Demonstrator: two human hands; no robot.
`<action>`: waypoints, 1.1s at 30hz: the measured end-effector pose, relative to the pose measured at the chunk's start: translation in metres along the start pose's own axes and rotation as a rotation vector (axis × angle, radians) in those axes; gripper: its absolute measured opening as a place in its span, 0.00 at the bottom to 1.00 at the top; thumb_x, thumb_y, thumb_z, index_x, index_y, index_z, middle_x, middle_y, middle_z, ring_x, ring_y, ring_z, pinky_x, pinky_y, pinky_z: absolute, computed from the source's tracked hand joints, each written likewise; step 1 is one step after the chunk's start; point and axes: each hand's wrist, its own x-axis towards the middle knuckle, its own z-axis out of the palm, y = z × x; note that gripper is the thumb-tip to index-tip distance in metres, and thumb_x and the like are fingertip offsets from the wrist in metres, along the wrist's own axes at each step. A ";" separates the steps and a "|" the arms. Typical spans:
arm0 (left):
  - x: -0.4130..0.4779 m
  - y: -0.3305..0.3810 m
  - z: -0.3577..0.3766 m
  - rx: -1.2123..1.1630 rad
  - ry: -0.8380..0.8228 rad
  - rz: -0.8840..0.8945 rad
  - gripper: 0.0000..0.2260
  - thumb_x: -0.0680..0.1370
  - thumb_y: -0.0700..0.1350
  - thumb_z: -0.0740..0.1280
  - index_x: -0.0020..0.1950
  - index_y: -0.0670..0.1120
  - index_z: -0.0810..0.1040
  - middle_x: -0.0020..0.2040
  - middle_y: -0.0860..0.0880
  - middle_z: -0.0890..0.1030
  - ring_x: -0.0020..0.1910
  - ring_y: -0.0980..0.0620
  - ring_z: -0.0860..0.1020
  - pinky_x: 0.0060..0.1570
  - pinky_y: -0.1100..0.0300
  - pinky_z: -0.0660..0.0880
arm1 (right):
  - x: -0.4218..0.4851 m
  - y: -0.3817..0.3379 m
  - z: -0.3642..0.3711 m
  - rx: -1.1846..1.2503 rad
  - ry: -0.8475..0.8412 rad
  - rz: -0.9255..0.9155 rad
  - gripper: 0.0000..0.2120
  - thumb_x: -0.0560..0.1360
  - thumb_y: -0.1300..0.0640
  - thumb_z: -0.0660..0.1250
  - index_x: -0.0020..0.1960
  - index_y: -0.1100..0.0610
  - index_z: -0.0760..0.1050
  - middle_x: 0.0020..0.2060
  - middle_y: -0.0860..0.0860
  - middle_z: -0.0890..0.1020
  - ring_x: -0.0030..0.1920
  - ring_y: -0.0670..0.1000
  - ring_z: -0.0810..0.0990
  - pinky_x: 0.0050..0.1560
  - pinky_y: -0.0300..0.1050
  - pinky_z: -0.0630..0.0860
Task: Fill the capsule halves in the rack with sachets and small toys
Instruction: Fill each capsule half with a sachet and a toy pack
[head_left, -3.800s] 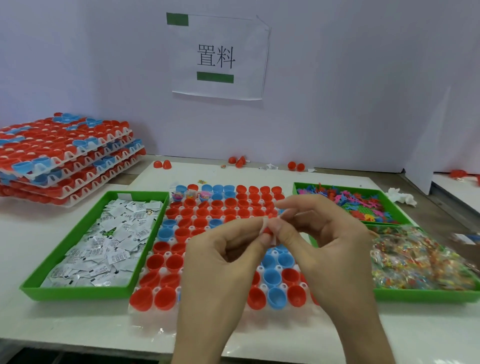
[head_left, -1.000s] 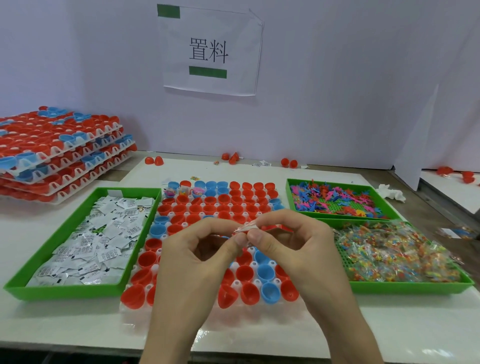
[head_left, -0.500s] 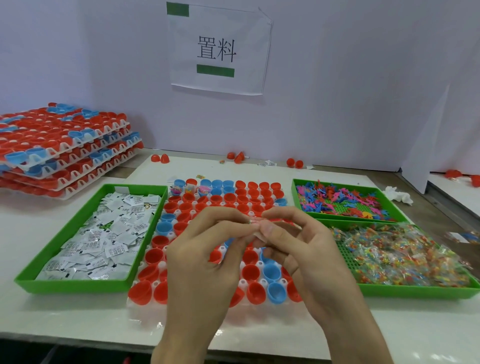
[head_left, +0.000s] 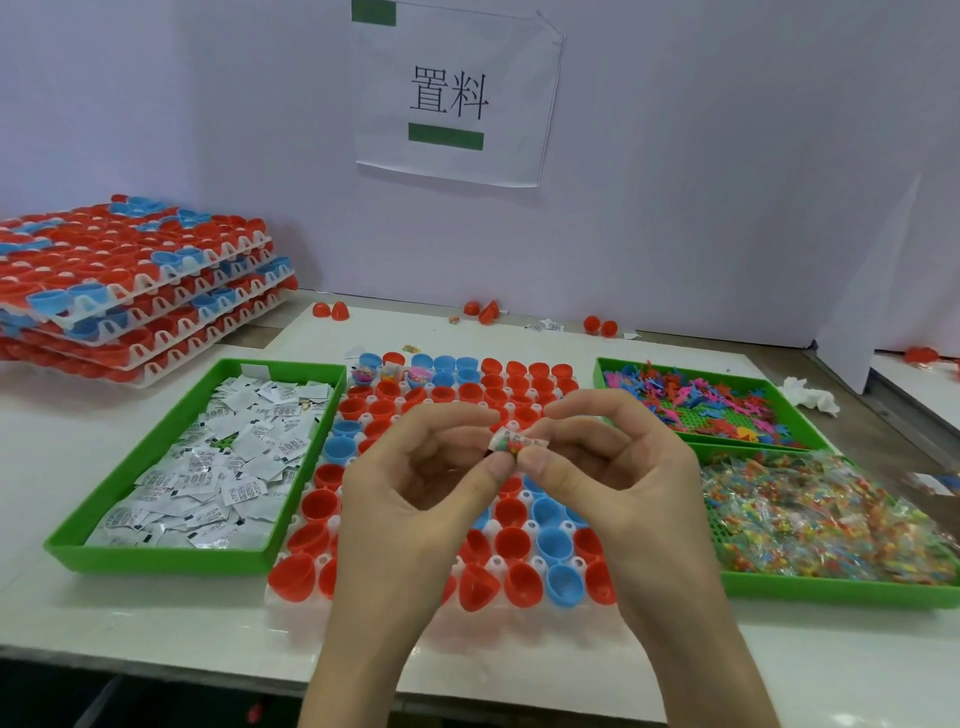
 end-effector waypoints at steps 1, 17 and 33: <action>0.000 0.000 0.000 -0.006 0.000 0.012 0.09 0.69 0.44 0.75 0.48 0.51 0.84 0.42 0.51 0.85 0.44 0.53 0.84 0.42 0.67 0.79 | 0.001 0.000 0.001 0.008 -0.007 0.001 0.13 0.62 0.56 0.78 0.45 0.50 0.82 0.40 0.52 0.87 0.43 0.50 0.86 0.43 0.37 0.81; 0.086 -0.059 -0.157 1.249 -0.157 -0.390 0.12 0.78 0.48 0.70 0.60 0.51 0.80 0.63 0.45 0.75 0.61 0.46 0.74 0.62 0.47 0.73 | 0.182 0.058 0.042 -0.819 -0.387 -0.088 0.15 0.68 0.65 0.78 0.51 0.55 0.80 0.38 0.49 0.86 0.38 0.44 0.85 0.47 0.44 0.83; 0.082 -0.058 -0.159 1.088 -0.068 -0.367 0.04 0.75 0.44 0.73 0.47 0.50 0.81 0.52 0.48 0.74 0.53 0.48 0.73 0.51 0.56 0.67 | 0.210 0.110 0.073 -1.160 -0.506 -0.040 0.13 0.69 0.70 0.73 0.51 0.59 0.82 0.54 0.55 0.82 0.45 0.52 0.82 0.49 0.49 0.82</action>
